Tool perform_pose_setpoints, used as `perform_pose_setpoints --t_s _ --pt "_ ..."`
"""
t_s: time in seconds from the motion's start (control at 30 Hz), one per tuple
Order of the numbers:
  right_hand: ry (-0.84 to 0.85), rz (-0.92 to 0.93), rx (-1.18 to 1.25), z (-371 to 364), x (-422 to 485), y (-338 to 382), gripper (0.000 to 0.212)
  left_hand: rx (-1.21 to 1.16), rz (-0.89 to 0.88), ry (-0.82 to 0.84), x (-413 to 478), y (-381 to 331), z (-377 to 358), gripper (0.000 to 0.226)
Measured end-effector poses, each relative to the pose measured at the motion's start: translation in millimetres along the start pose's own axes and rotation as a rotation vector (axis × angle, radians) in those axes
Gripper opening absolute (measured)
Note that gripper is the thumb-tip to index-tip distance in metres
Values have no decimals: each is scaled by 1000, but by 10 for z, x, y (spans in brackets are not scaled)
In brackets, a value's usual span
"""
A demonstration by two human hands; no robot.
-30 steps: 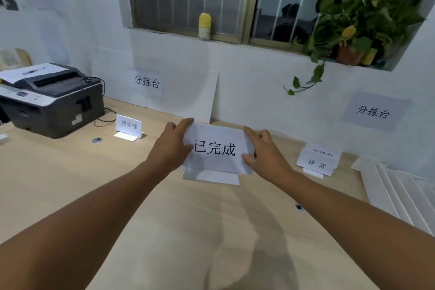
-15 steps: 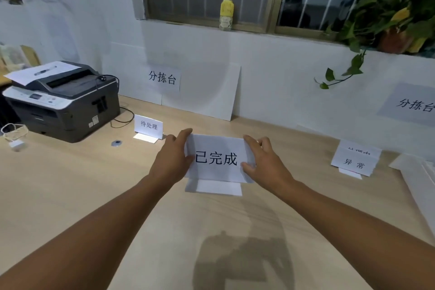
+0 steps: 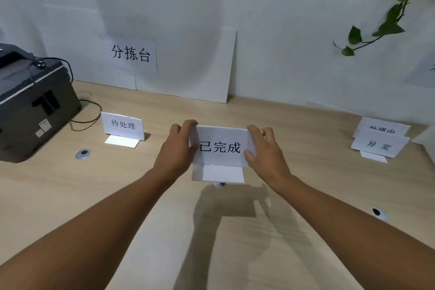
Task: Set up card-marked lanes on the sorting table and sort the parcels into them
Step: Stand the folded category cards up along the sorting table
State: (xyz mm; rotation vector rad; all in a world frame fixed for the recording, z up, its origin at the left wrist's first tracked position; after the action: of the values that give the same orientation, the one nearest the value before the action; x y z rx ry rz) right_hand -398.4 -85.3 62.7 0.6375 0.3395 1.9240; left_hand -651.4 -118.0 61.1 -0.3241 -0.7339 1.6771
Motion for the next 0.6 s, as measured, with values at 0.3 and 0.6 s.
perform_pose_setpoints --t_s 0.3,0.6 --pt "3 -122 -48 -908 652 -523 62 -24 -56 84 1013 699 -810 56" --pt "47 -224 -71 -1870 1134 -1162 59 -68 -11 173 1649 1446 -1727 54"
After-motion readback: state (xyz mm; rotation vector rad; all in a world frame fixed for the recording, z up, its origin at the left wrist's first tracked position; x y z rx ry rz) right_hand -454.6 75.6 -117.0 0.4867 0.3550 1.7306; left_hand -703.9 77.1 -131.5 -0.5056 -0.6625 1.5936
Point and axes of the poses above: each hand's wrist, its own x-axis towards the middle knuckle, its own z-axis out of the back of the hand, y = z × x, the point moved 4 cm from there along x, towards the middle knuckle, and after that the axes turned 6 degrees about z, right-handed, at the moved point
